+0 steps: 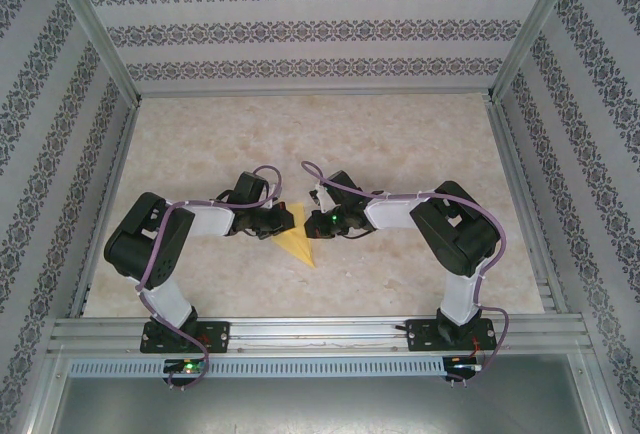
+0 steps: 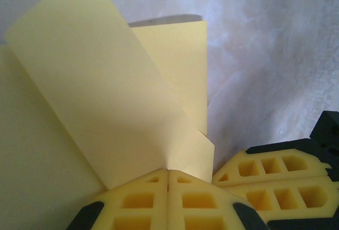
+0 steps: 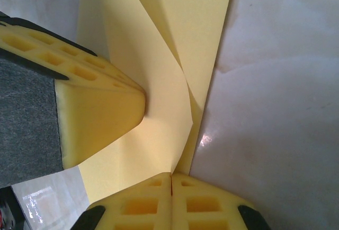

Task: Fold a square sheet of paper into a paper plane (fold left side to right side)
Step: Fourth fold the wing at the center of the table.

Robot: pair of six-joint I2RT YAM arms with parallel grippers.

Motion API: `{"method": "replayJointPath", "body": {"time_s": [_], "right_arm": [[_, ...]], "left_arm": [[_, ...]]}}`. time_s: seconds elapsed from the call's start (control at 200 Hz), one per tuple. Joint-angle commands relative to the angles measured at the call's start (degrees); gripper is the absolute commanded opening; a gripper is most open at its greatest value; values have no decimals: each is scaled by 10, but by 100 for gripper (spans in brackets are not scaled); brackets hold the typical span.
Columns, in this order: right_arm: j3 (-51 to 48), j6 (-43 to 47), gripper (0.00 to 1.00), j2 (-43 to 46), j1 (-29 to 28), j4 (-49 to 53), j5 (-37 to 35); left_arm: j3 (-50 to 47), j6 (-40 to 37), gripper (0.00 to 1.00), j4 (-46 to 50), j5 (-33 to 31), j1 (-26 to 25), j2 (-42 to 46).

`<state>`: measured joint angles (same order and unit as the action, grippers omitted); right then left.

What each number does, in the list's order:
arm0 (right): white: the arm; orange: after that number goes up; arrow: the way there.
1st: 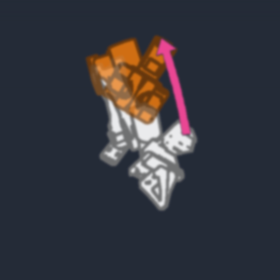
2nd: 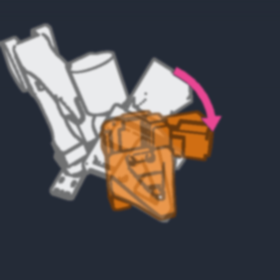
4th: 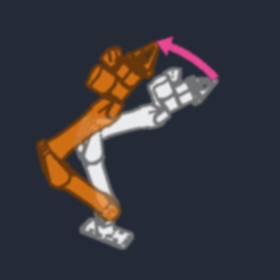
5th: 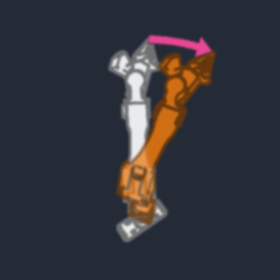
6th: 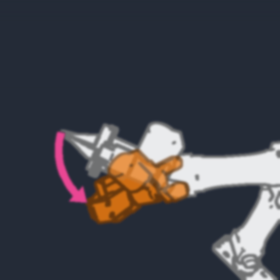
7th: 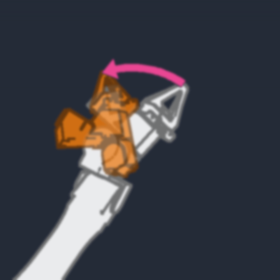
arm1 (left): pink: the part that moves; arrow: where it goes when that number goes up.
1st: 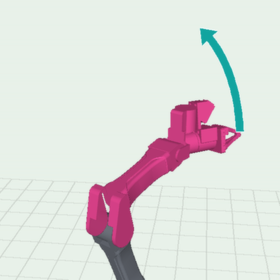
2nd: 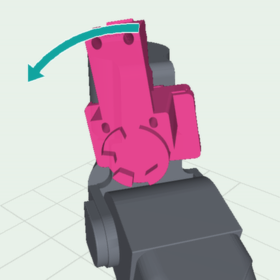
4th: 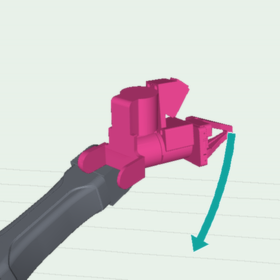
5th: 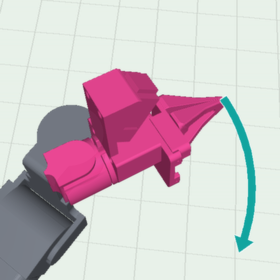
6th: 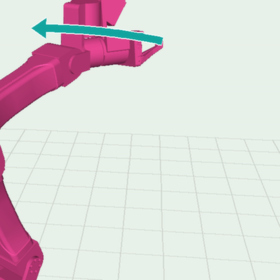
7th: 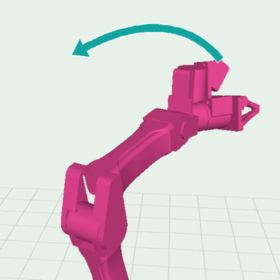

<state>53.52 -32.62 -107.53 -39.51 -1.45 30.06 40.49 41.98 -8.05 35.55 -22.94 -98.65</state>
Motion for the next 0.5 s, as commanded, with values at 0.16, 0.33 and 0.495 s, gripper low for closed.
{"method": "replayJointPath", "body": {"time_s": [0.16,0.33,0.495], "right_arm": [[4,0,12,-2,-1,34,-9],[6,-3,19,24,4,27,-5],[-1,-4,29,60,8,28,-15]], "left_arm": [[-18,-18,0,36,-42,-6,-24],[-18,-19,0,40,-48,-5,-25],[-18,-19,0,42,-49,-5,-24]]}}
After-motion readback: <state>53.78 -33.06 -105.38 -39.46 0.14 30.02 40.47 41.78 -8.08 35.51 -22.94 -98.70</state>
